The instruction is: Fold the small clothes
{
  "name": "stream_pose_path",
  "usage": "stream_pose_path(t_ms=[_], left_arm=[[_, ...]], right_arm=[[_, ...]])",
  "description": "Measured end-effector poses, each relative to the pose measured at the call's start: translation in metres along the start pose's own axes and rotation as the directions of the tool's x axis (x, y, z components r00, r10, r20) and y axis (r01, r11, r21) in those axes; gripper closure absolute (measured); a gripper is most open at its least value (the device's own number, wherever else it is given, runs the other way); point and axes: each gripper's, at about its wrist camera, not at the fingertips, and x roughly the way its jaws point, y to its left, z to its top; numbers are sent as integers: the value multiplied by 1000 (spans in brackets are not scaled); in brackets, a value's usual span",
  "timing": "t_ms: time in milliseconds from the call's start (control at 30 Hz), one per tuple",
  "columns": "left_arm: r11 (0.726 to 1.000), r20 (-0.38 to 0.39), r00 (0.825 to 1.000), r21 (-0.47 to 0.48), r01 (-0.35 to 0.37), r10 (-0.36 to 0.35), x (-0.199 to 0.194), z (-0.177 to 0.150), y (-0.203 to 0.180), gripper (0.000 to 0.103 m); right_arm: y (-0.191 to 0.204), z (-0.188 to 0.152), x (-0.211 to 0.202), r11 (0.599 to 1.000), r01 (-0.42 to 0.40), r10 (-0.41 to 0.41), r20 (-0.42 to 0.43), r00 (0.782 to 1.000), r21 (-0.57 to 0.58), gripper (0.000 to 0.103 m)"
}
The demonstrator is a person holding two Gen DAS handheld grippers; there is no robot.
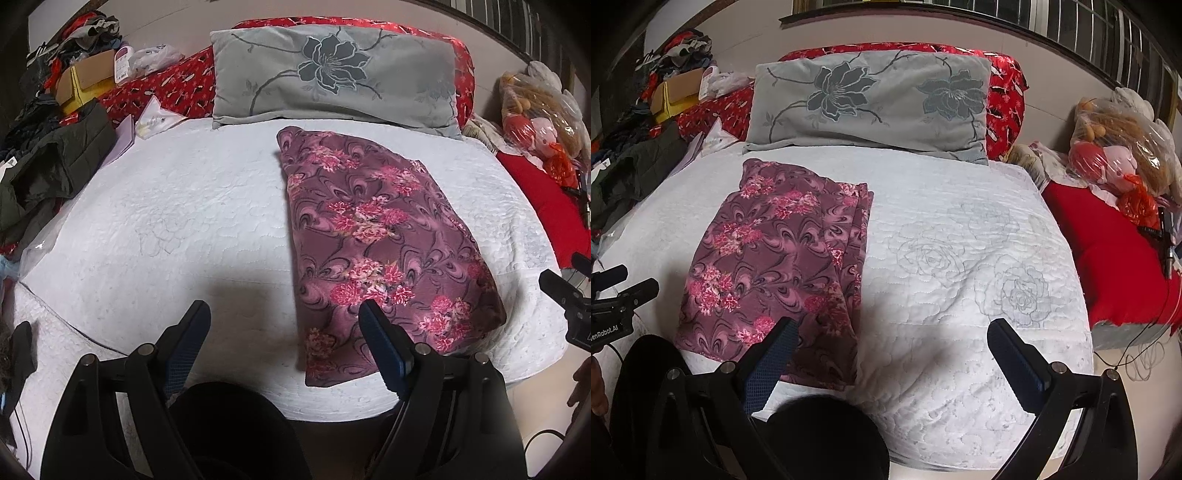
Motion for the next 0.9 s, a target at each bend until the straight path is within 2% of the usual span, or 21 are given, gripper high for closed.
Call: stream_pose_path(t_ms=[900], left_arm=[[999, 15, 1000, 32, 0, -1, -16, -16, -10, 20]], right_arm=[[-17, -10, -24, 1000, 16, -16, 65, 998, 14, 0]])
